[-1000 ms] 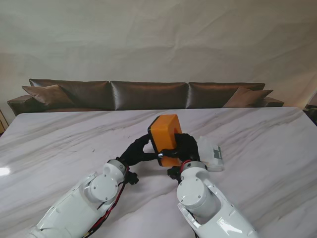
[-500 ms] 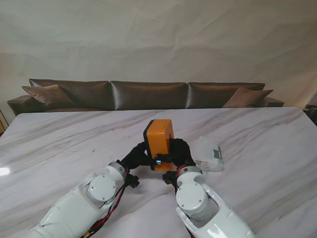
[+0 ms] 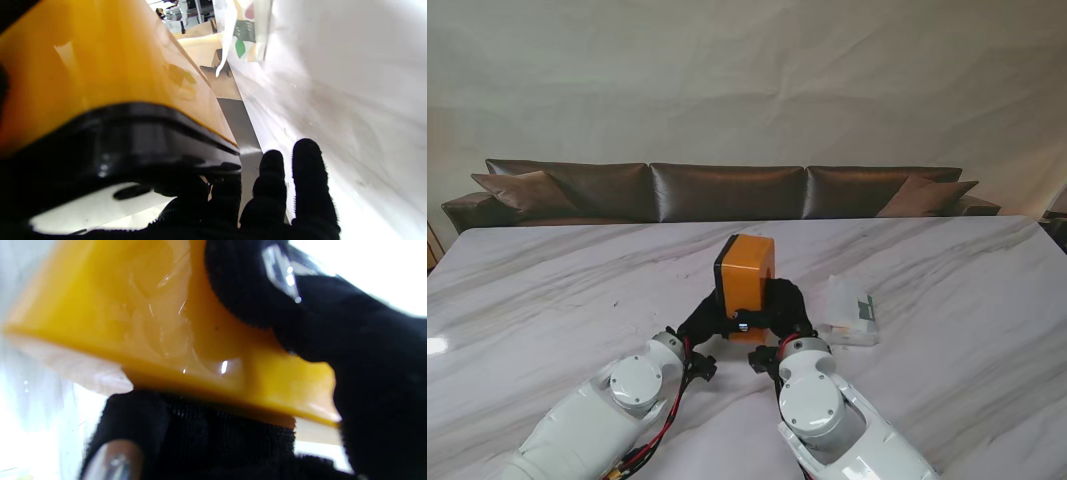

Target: Refill a tissue box and feed the first sheet

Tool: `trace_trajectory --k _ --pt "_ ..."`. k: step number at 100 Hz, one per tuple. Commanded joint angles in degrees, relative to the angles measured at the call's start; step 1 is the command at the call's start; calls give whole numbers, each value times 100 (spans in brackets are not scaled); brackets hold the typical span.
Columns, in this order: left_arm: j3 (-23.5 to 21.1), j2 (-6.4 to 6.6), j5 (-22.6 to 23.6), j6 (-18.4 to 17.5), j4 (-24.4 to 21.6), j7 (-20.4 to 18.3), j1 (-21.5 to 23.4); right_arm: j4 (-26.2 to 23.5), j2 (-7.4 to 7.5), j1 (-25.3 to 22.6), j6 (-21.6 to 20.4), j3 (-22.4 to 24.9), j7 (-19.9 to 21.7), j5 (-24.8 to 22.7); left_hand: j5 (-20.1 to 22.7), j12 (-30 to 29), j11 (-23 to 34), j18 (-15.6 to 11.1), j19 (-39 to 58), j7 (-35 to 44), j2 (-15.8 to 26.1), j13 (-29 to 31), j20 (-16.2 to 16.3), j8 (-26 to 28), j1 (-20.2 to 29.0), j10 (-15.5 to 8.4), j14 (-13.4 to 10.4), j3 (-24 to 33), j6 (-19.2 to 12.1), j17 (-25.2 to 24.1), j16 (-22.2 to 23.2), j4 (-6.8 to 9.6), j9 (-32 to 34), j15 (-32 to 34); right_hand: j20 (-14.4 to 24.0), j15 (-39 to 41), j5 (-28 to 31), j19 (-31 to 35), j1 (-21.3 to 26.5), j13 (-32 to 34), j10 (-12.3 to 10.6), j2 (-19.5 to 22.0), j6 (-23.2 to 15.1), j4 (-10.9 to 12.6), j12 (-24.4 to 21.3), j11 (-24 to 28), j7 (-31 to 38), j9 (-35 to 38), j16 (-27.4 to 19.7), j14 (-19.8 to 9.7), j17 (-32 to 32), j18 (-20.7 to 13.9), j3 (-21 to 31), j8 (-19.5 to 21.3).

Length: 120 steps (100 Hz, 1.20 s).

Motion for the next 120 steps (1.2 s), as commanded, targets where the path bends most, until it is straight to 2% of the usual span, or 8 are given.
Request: trace_trajectory --k 1,20,45,60,74,81,94,120 --pt "2 -146 -63 -22 -92 -197 -58 -95 -126 -74 -69 -188 209 46 65 352 645 -347 -2481 294 931 350 296 286 747 -341 -198 836 -245 154 202 -120 40 200 103 2852 406 1365 694 412 347 -57 -8 276 34 1068 151 813 320 207 337 -1574 715 -169" --pt "-78 -185 -787 -88 -103 -575 3 -58 -154 -38 -83 -221 178 106 379 1485 2023 -532 -1161 1733 926 1574 1259 966 1465 -903 -290 1042 -501 823 1271 210 1132 1182 103 2852 407 1365 695 412 347 -39 -9 255 34 1067 151 813 320 207 337 -1574 715 -169" --pt "-117 -141 -749 -18 -267 -570 72 3 -172 -15 -12 -245 140 56 1068 2871 3632 -706 245 3953 1223 2834 1917 2634 2016 -1517 -477 1733 -1261 1786 2954 821 2492 3112 103 2851 407 1365 693 412 347 -22 -9 228 36 1066 150 814 320 207 337 -1574 715 -168" --pt "-116 -132 -487 59 -416 -301 136 74 -198 -3 102 -270 15 -141 1660 3780 4293 -764 868 4984 544 3560 2139 3606 2633 -1978 -653 2124 -1978 2439 3676 630 3538 4261 103 2851 408 1365 704 412 347 -13 -10 226 37 1066 150 814 320 207 337 -1574 715 -168" --pt "-110 -156 -124 137 -560 136 219 158 -220 23 238 -315 -130 -434 2386 4143 4951 -762 1414 5648 920 4295 2246 4170 2689 -2340 -797 2461 -2624 3028 4012 962 4347 5119 94 2851 406 1365 708 412 364 43 -9 189 35 1056 146 813 320 207 333 -1556 715 -166" --pt "-106 -176 27 150 -608 330 260 220 -248 45 297 -344 -251 -569 2686 4261 5171 -749 1611 5796 1130 4533 2248 4379 2651 -2382 -823 2507 -2776 3212 4069 1237 4562 5386 90 2854 390 1365 719 412 373 106 -2 81 40 1049 130 814 321 209 333 -1553 715 -165" --pt "-107 -186 190 172 -683 515 317 295 -283 70 378 -377 -378 -699 2937 4408 5392 -735 1768 5934 1153 4707 2293 4625 2626 -2368 -829 2594 -2850 3328 4158 1325 4693 5642 79 2869 362 1365 740 411 409 254 25 -200 63 1043 103 817 330 217 326 -1505 715 -175" --pt "-135 -210 290 195 -798 750 428 454 -340 147 574 -421 -601 -963 3347 4534 5685 -664 1987 6137 1258 4996 2381 4929 2627 -2279 -798 2781 -2806 3536 4217 1526 4911 5967 112 2911 312 1365 833 409 480 314 147 -270 79 1076 156 821 355 246 321 -1366 715 -247"
